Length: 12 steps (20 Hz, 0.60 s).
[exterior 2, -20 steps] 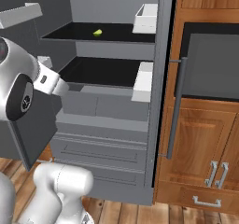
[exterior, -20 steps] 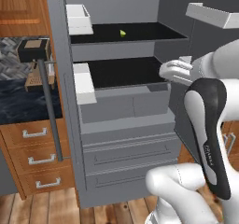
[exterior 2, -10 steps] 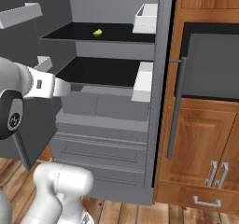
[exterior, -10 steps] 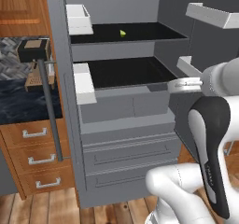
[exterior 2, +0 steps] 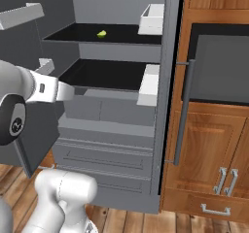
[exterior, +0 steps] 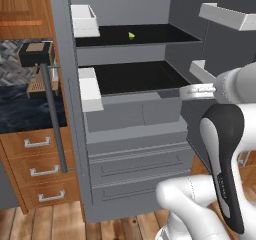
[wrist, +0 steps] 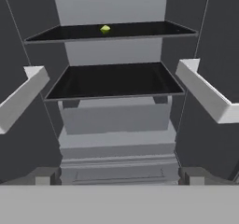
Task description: There is a bowl on the dining counter. Grab a lemon wedge from the fridge and place it in the bowl. Then get the liquor bottle and glass cup from the cabinet and place them next to the bowl.
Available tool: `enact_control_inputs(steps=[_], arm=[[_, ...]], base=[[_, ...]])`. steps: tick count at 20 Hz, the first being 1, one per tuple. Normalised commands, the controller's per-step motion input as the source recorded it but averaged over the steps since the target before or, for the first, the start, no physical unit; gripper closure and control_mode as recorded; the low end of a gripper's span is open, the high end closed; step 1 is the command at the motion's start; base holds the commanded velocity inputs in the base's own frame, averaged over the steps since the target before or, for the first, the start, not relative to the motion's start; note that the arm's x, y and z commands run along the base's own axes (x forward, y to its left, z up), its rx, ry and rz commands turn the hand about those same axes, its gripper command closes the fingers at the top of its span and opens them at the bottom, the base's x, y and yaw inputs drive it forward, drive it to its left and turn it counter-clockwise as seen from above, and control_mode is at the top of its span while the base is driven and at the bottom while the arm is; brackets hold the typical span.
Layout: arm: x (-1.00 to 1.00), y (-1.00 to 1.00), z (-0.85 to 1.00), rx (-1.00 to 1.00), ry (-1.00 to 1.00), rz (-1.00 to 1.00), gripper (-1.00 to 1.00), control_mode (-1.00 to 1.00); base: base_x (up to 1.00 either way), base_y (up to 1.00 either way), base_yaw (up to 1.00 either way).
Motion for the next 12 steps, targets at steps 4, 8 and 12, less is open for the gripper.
enact_control_inputs(steps=[4,8,12], arm=[[0.18,0.0,0.0,0.0,0.04,0.0,-1.0,1.0],[0.0,0.0,0.0,0.0,0.0,0.0,-1.0,1.0],[0.0,0.0,0.0,0.0,0.0,0.0,-1.0,1.0]], base=[[0.09,0.0,0.0],[0.58,0.0,0.0],[0.65,0.0,0.0]])
